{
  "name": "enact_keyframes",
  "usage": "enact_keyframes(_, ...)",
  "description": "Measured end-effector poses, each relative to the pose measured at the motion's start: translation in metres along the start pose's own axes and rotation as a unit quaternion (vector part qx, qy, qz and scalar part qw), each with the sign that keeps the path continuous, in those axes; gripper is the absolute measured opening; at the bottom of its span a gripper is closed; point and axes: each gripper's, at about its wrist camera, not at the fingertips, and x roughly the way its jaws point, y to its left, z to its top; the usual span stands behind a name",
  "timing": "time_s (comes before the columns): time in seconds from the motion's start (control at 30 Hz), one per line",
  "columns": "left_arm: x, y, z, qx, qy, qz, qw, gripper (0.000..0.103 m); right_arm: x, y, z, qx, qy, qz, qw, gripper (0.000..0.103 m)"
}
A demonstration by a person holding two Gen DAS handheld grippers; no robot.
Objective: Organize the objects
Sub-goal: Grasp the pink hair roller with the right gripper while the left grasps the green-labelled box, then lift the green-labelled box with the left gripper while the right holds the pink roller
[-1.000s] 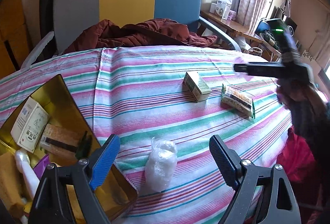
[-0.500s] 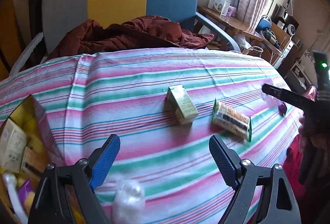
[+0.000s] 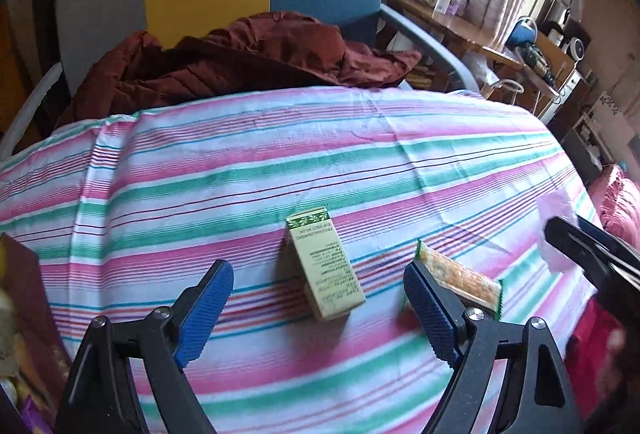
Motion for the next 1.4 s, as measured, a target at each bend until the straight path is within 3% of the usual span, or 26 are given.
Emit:
enact_keyframes(0.13,0.026,-0.010,0.004,0.025,0.015,0.018,0.9994,0.062,0.002,0.006,-0.002,-0.017,0.002,-0.003,1.000,0.060)
enact_keyframes(0.17,0.035,-0.009,0.003,0.026,0.026,0.025,0.9990,0.052,0.002,0.007,-0.002,-0.019,0.003,-0.003,1.000,0.060)
enact_keyframes(0.2,0.044,-0.005,0.001,0.021,0.038,0.030,0.9986,0.033,0.003,0.007,-0.003,-0.021,0.005,-0.003,1.000,0.060)
enact_keyframes(0.23,0.051,0.001,-0.002,0.009,0.051,0.031,0.9982,0.031,0.004,0.008,-0.004,-0.024,0.007,-0.005,1.000,0.060)
enact_keyframes(0.3,0.045,0.008,-0.011,-0.001,0.027,0.023,0.9994,0.030,0.005,0.008,-0.005,-0.029,0.009,-0.009,0.999,0.060)
enact_keyframes(0.63,0.014,0.006,-0.059,0.032,0.017,0.047,0.9982,0.030,0.004,0.031,-0.013,-0.085,0.004,0.011,0.996,0.060)
enact_keyframes(0.87,-0.021,0.001,-0.088,0.042,-0.014,0.059,0.9973,0.030,0.005,0.047,-0.019,-0.123,0.005,0.022,0.992,0.060)
enact_keyframes(1.4,-0.082,0.006,-0.112,0.042,-0.062,0.065,0.9951,0.030,0.009,0.062,-0.027,-0.156,0.009,0.017,0.988,0.060)
